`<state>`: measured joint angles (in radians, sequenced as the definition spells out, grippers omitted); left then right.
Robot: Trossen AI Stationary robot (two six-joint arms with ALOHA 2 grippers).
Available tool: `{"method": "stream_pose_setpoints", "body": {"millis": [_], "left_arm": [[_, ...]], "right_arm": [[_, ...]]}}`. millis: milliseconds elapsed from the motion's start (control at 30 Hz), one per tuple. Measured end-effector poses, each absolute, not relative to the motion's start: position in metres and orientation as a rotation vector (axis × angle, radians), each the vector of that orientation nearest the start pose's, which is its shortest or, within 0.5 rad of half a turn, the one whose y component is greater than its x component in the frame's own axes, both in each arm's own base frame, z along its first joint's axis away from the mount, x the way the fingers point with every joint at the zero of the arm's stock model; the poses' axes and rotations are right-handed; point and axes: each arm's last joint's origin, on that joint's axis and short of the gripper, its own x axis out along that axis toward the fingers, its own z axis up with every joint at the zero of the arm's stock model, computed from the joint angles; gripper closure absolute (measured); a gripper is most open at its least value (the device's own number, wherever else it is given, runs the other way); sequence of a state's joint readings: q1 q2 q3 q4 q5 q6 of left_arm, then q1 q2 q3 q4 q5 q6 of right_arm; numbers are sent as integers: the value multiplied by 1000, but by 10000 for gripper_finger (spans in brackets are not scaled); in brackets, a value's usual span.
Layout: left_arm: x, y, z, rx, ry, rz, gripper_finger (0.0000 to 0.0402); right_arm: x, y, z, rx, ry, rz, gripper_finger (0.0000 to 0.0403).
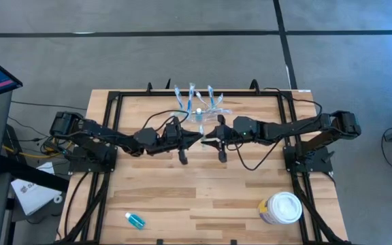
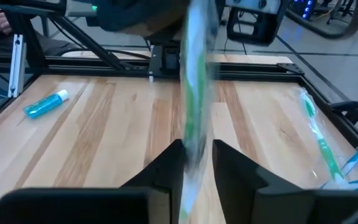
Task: Pick & Place toothbrushing station
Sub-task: Put the green toothbrush into the transparent organizer
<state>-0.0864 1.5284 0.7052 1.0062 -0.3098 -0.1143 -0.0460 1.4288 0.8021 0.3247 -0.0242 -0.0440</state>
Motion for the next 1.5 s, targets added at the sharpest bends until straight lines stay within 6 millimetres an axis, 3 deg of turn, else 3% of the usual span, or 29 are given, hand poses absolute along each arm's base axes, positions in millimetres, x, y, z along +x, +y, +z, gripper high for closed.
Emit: {"method": "stream_pose_setpoints", "body": {"millis": [367,667,833,1167,1500], "left_arm": [[279,-20,248,-174,-210,196,401],[250,-14,246,-156,-229,308,401],[247,-6,244,-98,-215,441,401],[247,28,242,-79,-215,577,400],[252,65,224,-57,-153,676,400]], "right_arm": [[308,-18,241,-42,305,-35,282],[308,-25,241,-11,300,-60,270],[308,-25,242,-11,294,-59,273],[308,-25,243,-12,279,-56,275],[308,-25,243,-15,279,-56,275]]}}
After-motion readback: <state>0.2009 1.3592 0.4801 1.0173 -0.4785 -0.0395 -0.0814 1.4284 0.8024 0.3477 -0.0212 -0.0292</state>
